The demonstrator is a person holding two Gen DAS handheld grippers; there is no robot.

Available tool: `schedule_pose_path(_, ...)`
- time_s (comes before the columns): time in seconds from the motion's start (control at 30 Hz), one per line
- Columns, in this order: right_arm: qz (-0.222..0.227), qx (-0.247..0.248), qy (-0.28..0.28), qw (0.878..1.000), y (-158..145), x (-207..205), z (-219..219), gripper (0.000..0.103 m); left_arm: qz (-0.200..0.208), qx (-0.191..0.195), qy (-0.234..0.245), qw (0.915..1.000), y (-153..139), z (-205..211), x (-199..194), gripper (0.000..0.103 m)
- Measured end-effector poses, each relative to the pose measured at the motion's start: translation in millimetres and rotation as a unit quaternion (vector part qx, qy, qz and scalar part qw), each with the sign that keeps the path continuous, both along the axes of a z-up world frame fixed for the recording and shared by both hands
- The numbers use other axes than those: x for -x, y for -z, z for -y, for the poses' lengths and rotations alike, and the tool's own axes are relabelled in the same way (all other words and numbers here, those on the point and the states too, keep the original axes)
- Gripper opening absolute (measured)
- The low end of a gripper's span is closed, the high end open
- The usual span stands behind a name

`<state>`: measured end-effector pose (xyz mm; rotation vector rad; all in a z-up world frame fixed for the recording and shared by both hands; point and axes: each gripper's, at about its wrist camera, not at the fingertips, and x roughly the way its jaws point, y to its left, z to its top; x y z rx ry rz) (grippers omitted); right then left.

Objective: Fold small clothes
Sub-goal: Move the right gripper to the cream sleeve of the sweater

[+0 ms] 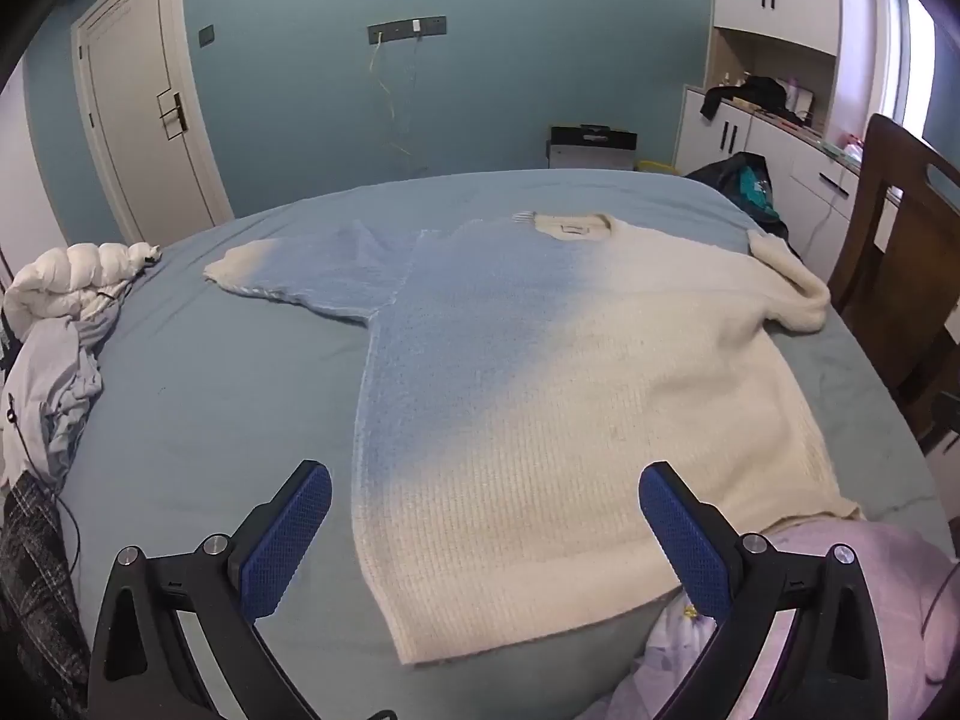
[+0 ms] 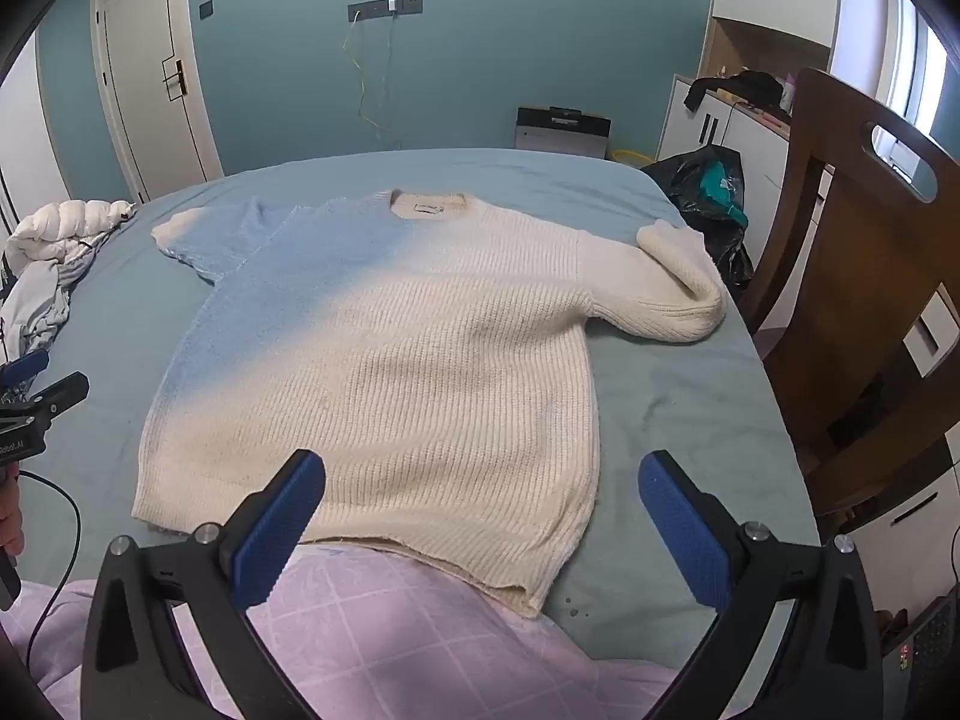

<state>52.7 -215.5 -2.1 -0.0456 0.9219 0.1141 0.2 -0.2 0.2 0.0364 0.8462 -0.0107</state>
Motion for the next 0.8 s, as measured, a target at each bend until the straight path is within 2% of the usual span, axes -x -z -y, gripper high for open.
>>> schedule_pose_path(0.33, -0.006, -0.006, 0.006, 1.0, 3, -2, 5, 0.102, 0.0, -0.004, -0.005, 1.0, 1, -2, 0, 0.103)
schedule_pose_path(0.6, -0.025, -0.035, 0.003, 0.999, 11, -7, 16, 0.102, -0.01, -0.002, 0.002, 0.9999, 4, -7, -7, 0.103)
schedule_pose_path(0.67, -0.049, -0.062, 0.0, 0.997, 19, -14, 22, 0.102, -0.028, 0.011, 0.01, 0.9995, 13, -12, -11, 0.103)
schedule_pose_path(0.73, -0.086, -0.115, 0.008, 0.99, 34, -25, 34, 0.102, -0.058, 0.036, 0.016, 0.9976, 26, -22, -18, 0.103)
schedule_pose_path(0.8, -0.14, -0.173, 0.03, 0.975, 57, -38, 50, 0.102, -0.082, 0.059, 0.012, 0.9948, 44, -33, -24, 0.103)
